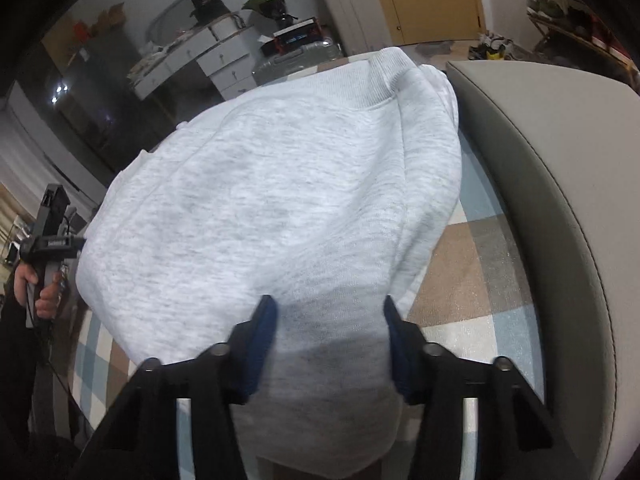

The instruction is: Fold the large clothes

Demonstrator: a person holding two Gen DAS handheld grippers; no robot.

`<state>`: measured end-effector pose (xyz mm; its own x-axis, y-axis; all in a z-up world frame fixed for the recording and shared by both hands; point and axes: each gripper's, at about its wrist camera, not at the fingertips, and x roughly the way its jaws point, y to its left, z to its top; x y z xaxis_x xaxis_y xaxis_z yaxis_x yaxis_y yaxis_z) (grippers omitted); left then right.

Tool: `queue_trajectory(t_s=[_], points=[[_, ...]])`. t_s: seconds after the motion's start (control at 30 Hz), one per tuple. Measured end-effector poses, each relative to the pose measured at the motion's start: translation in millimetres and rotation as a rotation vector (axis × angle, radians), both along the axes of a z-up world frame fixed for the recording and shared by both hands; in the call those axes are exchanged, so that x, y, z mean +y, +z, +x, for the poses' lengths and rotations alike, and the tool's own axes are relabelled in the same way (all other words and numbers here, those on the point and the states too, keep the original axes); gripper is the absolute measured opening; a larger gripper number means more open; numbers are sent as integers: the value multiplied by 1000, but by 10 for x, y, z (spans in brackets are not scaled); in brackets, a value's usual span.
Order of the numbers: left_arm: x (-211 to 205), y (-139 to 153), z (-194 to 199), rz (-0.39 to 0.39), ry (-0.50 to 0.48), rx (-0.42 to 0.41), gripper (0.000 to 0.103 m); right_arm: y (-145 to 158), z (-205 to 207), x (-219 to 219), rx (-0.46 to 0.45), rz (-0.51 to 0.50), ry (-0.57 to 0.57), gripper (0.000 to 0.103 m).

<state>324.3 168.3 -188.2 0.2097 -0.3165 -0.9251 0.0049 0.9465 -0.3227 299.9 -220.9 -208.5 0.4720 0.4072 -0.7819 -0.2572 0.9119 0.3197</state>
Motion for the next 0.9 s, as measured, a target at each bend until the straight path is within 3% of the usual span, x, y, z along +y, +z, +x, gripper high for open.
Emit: queue_trajectory(t_s=[0.1,0.27,0.33,0.43,0.5,0.57,0.63,0.7,0.83,0.9], points=[[-123,-3,-407,31,-3,24,55,29,-126,-62,1,6,48,29],[-303,85,-1327,86,-22,25,56,34,-679,-76,3,-60,160,29],[-321,111,-1830,46,-8,24,56,82,-998,-112,-11,-113,203,28],[-164,167,-2306,-6,99,0,58,145,-1282,-233,-72,-209,189,36],[2,335,-2524,41,210,-62,58,247,-1371,-309,-111,-239,143,35],[-1,646,-2724,142,271,-165,58,477,-1487,-346,-187,-253,75,37],[-34,925,-2852,180,284,-281,58,857,-1664,-286,-326,-204,51,38],[-269,1140,-2860,129,219,-371,68,1120,-1788,-101,-412,-134,80,44],[-877,1129,-2597,61,50,-433,72,1169,-1791,727,-424,-101,246,46],[-1118,867,-2330,85,-27,-380,72,932,-1692,1037,-369,-112,288,46]])
